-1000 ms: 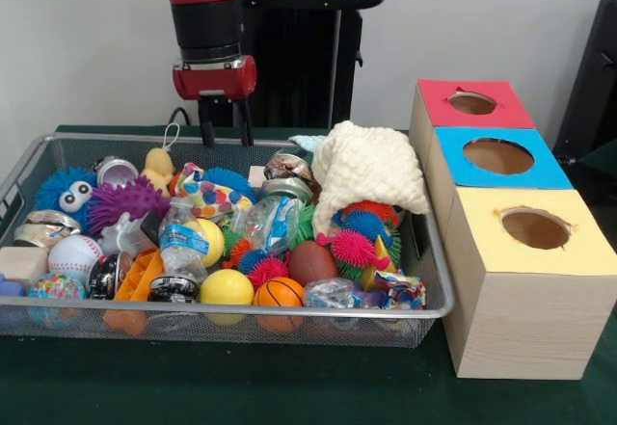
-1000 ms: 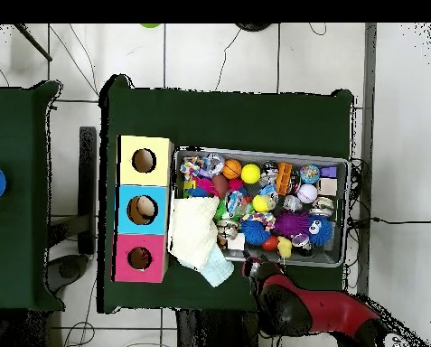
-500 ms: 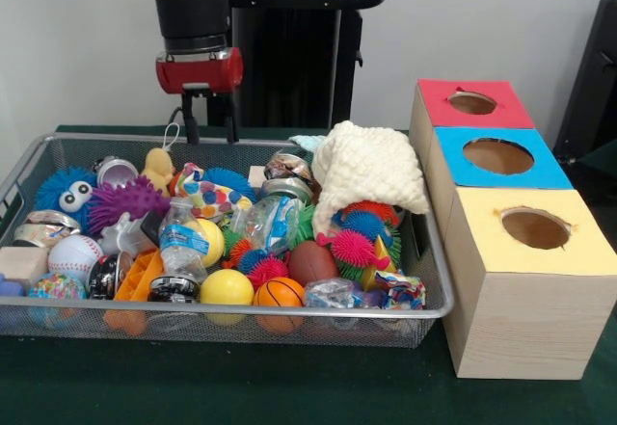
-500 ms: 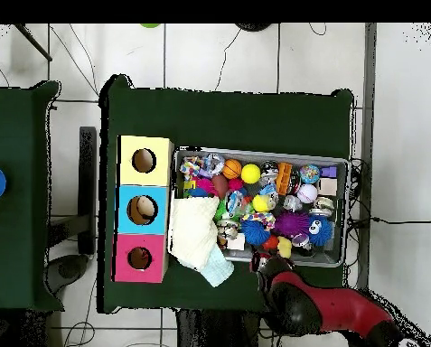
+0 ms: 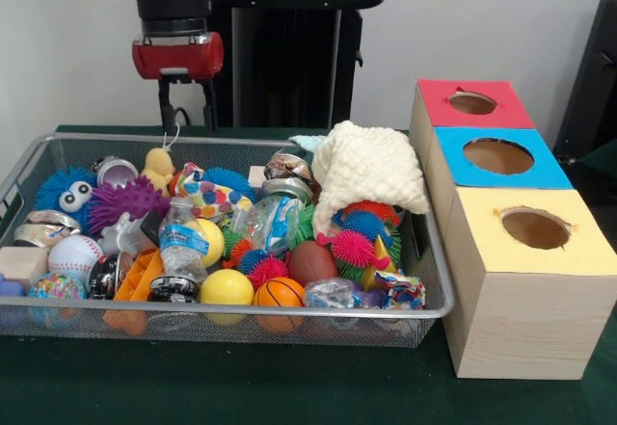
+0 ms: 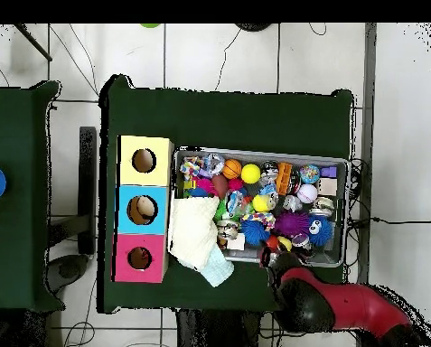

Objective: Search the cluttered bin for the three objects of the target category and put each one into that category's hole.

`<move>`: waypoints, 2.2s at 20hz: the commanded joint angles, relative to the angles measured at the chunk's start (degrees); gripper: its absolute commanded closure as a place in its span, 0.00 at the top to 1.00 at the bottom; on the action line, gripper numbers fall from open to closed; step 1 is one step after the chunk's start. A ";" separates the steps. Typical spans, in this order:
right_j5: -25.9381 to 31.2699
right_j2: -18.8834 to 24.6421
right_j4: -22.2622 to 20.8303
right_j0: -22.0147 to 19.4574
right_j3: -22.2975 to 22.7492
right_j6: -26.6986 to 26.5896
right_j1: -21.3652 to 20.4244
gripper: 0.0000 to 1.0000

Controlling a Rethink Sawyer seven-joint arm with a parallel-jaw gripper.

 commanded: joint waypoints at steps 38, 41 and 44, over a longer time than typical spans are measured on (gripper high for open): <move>5.34 -0.72 -14.14 3.72 -17.35 -6.13 7.06 1.00; 5.77 -0.38 -14.40 2.35 -16.24 -6.86 7.42 1.00; 6.16 -0.14 -14.53 1.27 -14.85 -7.40 7.01 1.00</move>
